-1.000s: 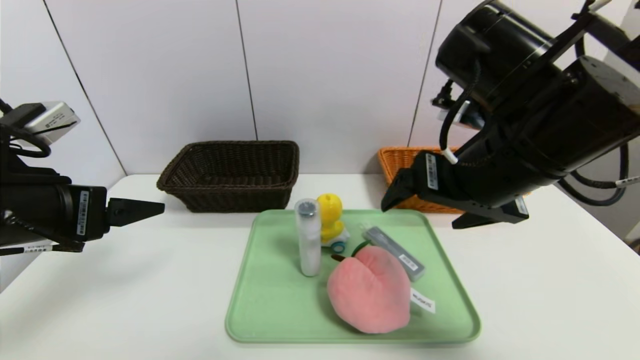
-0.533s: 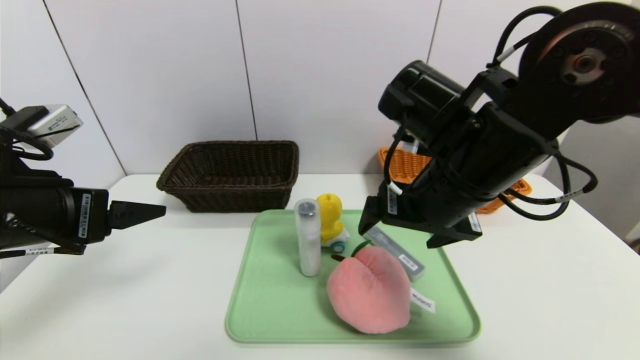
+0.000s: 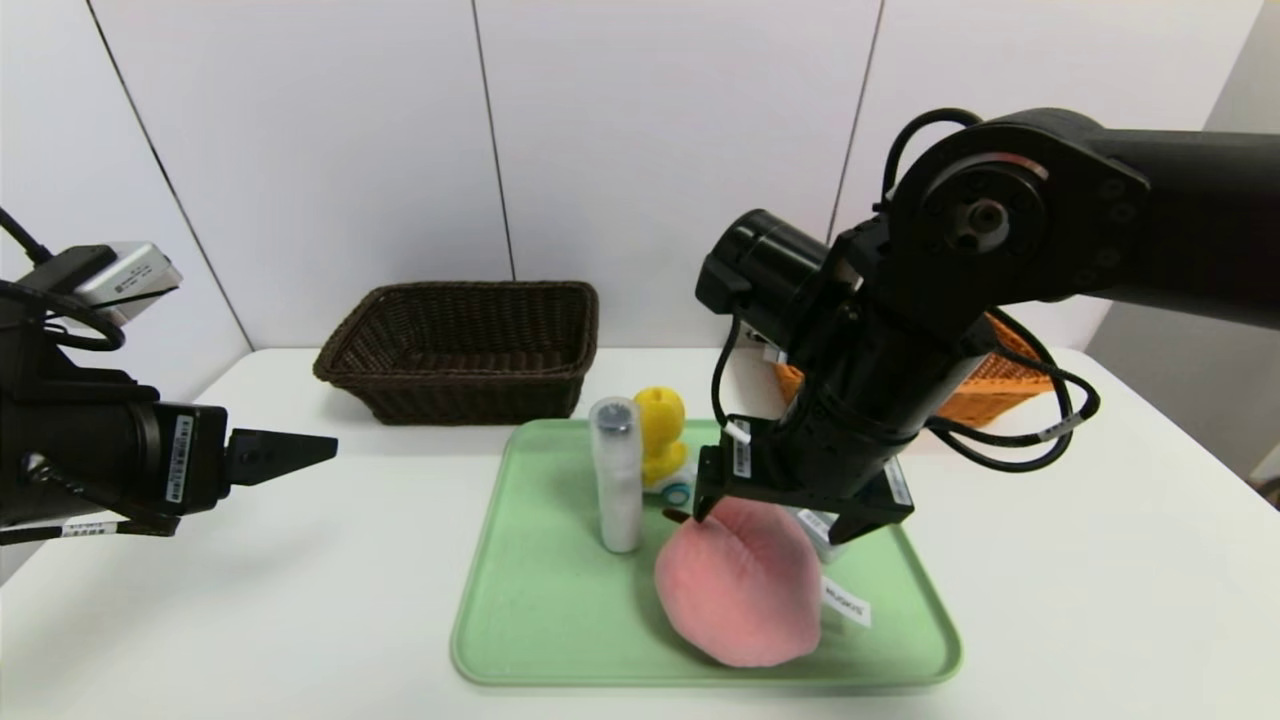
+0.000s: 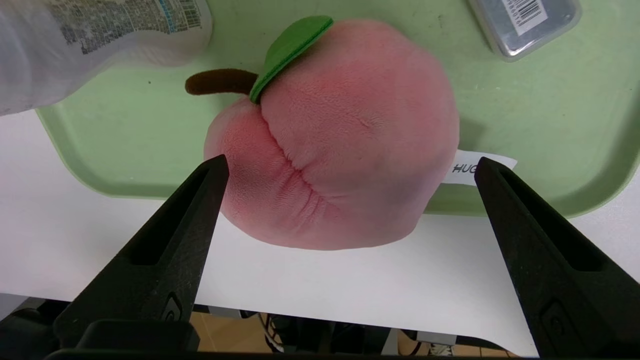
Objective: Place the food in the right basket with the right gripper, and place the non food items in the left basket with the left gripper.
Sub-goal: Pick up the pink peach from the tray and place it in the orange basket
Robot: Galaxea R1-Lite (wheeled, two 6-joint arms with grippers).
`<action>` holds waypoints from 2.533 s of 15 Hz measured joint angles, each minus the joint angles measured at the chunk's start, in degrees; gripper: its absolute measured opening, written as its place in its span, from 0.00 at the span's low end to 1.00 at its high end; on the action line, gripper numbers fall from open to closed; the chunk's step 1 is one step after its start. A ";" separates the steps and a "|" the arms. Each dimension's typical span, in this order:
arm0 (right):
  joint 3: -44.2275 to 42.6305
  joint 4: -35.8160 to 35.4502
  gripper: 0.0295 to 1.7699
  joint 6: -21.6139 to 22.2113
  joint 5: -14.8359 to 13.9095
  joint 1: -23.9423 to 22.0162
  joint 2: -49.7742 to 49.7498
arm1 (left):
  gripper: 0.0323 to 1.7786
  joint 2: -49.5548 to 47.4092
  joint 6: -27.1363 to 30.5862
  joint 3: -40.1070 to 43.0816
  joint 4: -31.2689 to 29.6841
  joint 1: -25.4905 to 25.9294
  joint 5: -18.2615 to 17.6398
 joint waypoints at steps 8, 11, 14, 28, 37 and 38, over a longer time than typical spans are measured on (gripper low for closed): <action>0.00 -1.22 0.96 3.27 3.60 0.00 3.52 | 0.95 0.77 0.00 0.22 -0.05 -0.07 -1.38; 0.00 -3.54 0.96 5.81 4.29 0.02 4.71 | 0.95 0.85 0.00 0.16 -0.40 -0.07 -1.46; 0.00 -3.86 0.96 6.14 4.49 0.00 5.86 | 0.95 1.10 0.00 0.16 -0.99 -0.05 -1.62; 0.00 -5.79 0.52 6.78 5.28 -0.17 7.88 | 0.95 3.24 -0.24 0.39 -3.33 0.00 -1.12; 0.00 -5.29 0.39 2.28 5.32 0.27 5.14 | 0.95 3.58 0.30 5.99 -13.36 0.00 -2.80; 0.00 -5.02 0.37 2.08 5.21 0.29 4.10 | 0.95 3.67 0.28 5.99 -13.36 0.00 -2.80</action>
